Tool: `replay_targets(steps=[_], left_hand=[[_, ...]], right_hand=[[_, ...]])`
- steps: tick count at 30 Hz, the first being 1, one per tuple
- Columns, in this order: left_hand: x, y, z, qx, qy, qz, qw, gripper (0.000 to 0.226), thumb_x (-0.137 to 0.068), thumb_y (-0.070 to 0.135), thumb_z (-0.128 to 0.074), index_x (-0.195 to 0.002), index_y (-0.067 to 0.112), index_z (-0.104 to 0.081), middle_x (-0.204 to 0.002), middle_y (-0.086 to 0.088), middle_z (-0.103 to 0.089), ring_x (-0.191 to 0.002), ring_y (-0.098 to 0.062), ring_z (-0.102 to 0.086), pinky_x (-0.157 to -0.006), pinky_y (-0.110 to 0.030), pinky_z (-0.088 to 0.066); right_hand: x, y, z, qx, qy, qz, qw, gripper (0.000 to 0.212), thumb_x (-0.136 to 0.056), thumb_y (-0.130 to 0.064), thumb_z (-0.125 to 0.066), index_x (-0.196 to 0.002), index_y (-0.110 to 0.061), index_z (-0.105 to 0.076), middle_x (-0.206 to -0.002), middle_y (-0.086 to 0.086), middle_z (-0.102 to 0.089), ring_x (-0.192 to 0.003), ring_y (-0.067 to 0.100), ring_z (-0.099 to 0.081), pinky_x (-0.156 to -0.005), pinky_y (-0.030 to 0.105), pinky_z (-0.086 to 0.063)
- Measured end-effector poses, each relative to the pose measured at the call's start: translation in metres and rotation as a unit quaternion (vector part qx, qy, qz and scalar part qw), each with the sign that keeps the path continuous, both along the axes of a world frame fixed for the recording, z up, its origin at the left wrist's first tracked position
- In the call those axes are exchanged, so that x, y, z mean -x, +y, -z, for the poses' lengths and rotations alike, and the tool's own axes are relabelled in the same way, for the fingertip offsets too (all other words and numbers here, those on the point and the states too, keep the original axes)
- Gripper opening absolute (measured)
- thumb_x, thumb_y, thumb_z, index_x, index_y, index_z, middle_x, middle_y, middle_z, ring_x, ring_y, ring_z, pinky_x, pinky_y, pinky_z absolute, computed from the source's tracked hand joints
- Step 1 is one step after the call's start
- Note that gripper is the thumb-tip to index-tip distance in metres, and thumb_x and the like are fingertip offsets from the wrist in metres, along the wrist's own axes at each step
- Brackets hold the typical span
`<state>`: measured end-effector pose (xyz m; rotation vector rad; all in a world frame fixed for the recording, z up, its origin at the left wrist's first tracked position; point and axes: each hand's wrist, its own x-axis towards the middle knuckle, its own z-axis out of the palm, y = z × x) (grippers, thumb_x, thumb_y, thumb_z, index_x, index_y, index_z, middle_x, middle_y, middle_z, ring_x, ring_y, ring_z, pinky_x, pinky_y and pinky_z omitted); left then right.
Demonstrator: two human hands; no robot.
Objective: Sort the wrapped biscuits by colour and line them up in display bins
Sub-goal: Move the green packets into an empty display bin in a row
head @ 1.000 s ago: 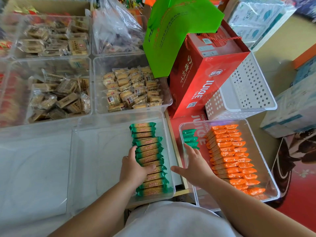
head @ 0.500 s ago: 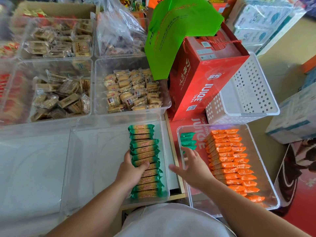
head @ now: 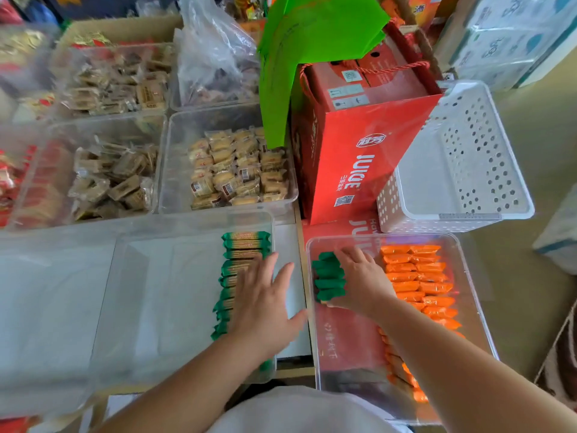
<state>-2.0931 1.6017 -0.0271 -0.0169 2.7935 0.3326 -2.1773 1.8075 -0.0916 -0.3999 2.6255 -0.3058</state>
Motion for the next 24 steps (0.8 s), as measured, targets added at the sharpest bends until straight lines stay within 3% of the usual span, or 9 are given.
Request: replay_targets(steps=[3, 8, 14, 19, 24], left_hand=[[0.002, 0.021, 0.001, 0.040, -0.061, 0.031, 0.997, 0.075, -0.097, 0.067, -0.037, -0.159, 0.039, -0.006, -0.168, -0.001, 0.010, -0.153, -0.034, 0.015, -0.124, -0.056, 0.000], [-0.002, 0.041, 0.012, 0.087, -0.093, 0.034, 0.991, 0.066, -0.101, 0.062, -0.031, -0.158, 0.045, -0.001, -0.169, 0.001, 0.013, -0.147, -0.040, 0.031, -0.120, -0.064, 0.010], [-0.002, 0.050, 0.011, 0.105, -0.108, 0.013, 0.988, 0.065, -0.101, 0.062, -0.033, -0.157, 0.047, -0.004, -0.170, 0.004, 0.008, -0.147, -0.039, 0.032, -0.122, -0.062, 0.002], [0.001, 0.055, -0.004, 0.104, -0.119, 0.003, 0.987, 0.068, -0.100, 0.056, -0.045, -0.157, 0.043, -0.011, -0.170, 0.001, 0.004, -0.151, -0.039, 0.020, -0.123, -0.060, 0.000], [-0.004, 0.047, -0.010, 0.102, -0.121, -0.003, 0.987, 0.071, -0.097, 0.058, -0.049, -0.157, 0.040, -0.016, -0.170, -0.002, -0.004, -0.154, -0.034, 0.011, -0.124, -0.059, -0.003]], right_hand=[[0.000, 0.000, 0.005, 0.002, 0.018, -0.020, 1.000, 0.102, -0.060, -0.061, -0.082, -0.144, -0.027, -0.034, -0.131, -0.007, -0.035, -0.120, 0.021, -0.042, -0.095, 0.038, -0.053], [-0.002, 0.007, 0.013, 0.027, 0.008, -0.061, 0.998, 0.099, -0.064, -0.057, -0.082, -0.143, -0.026, -0.030, -0.138, -0.007, -0.041, -0.126, 0.021, -0.046, -0.101, 0.039, -0.050], [-0.012, 0.015, 0.021, 0.020, 0.013, -0.085, 0.996, 0.115, -0.065, -0.057, -0.084, -0.152, -0.030, -0.014, -0.139, -0.003, -0.037, -0.126, 0.023, -0.045, -0.101, 0.043, -0.049], [-0.015, 0.007, 0.026, 0.062, -0.008, -0.083, 0.995, 0.102, -0.069, -0.038, -0.086, -0.148, -0.027, -0.024, -0.150, -0.006, -0.034, -0.141, 0.022, -0.032, -0.106, 0.044, -0.048], [-0.012, 0.007, 0.023, 0.075, -0.019, -0.069, 0.995, 0.092, -0.066, -0.037, -0.087, -0.140, -0.027, -0.032, -0.140, -0.008, -0.042, -0.131, 0.022, -0.042, -0.100, 0.043, -0.053]])
